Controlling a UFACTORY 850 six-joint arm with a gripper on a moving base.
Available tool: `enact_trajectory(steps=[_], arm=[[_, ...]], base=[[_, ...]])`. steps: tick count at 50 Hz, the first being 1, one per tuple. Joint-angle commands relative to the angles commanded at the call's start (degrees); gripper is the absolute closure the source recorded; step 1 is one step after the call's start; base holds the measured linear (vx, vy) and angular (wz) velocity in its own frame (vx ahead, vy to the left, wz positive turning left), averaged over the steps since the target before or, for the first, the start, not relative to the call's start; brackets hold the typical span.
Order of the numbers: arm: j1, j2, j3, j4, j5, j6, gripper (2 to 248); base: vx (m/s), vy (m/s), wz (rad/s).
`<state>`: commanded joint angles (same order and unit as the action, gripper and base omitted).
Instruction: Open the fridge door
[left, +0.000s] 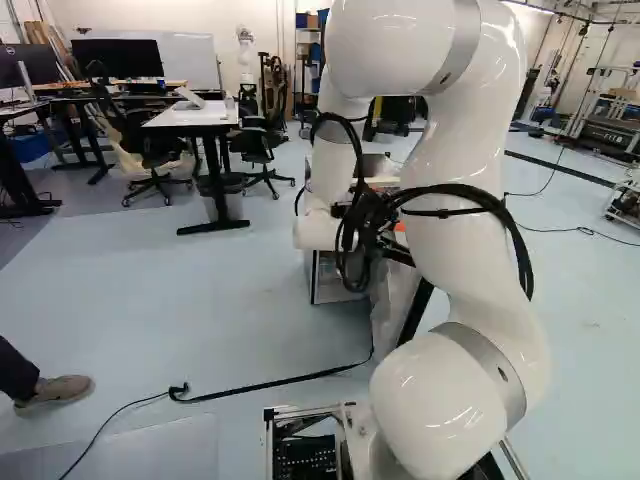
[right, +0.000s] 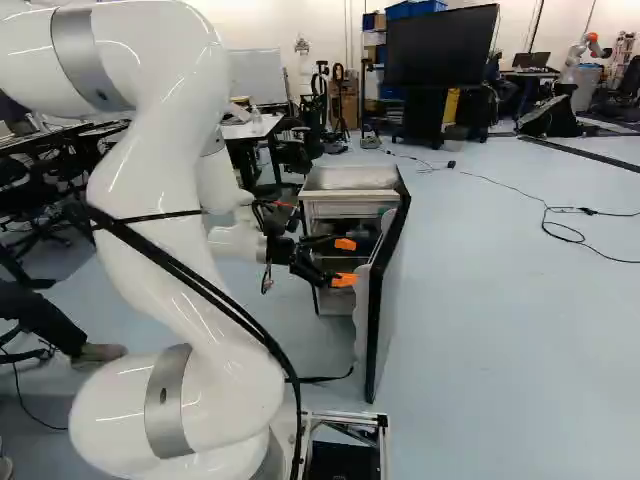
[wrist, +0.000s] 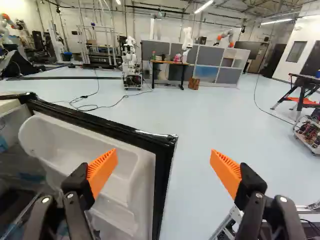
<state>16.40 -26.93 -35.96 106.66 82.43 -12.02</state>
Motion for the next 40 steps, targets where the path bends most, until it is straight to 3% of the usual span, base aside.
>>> enact_trajectory(steps=[40], arm=[[-14.4,-3.6,-8.8,3.5,-2.8,0.0,3]], base=[[0.000,0.000,0.000]])
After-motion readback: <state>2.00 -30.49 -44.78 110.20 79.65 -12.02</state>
